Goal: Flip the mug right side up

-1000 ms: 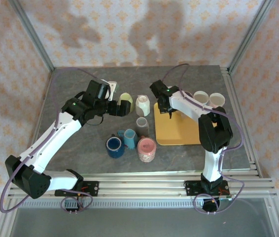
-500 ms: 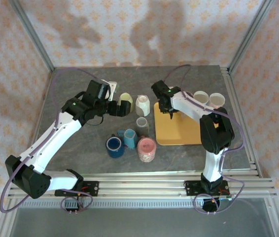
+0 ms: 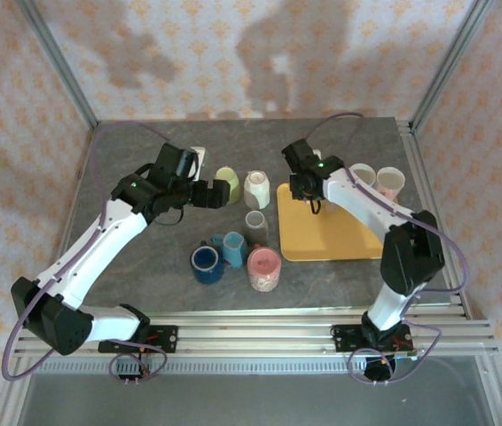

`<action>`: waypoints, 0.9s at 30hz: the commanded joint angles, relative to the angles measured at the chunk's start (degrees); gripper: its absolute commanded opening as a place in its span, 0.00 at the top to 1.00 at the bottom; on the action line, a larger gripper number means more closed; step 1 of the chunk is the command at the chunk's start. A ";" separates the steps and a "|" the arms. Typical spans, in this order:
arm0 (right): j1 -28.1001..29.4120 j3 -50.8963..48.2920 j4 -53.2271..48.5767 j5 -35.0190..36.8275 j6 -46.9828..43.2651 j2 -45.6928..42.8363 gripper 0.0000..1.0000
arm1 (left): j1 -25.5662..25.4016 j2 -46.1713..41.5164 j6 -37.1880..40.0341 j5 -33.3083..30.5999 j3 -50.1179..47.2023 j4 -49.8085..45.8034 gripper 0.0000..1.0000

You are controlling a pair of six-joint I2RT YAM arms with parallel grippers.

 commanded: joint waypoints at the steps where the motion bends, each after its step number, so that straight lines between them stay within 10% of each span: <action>1: -0.22 -2.17 0.84 -3.93 1.37 -6.14 0.54 | 0.43 0.83 -4.81 -2.72 1.35 -1.70 0.05; 19: -3.99 -11.71 3.90 -17.25 4.49 -22.02 0.41 | -2.56 5.86 -11.64 -1.57 1.01 -2.60 0.21; 27: -4.53 -13.30 4.43 -18.15 3.88 -22.90 0.40 | -4.54 3.07 9.96 3.43 -4.15 2.05 0.25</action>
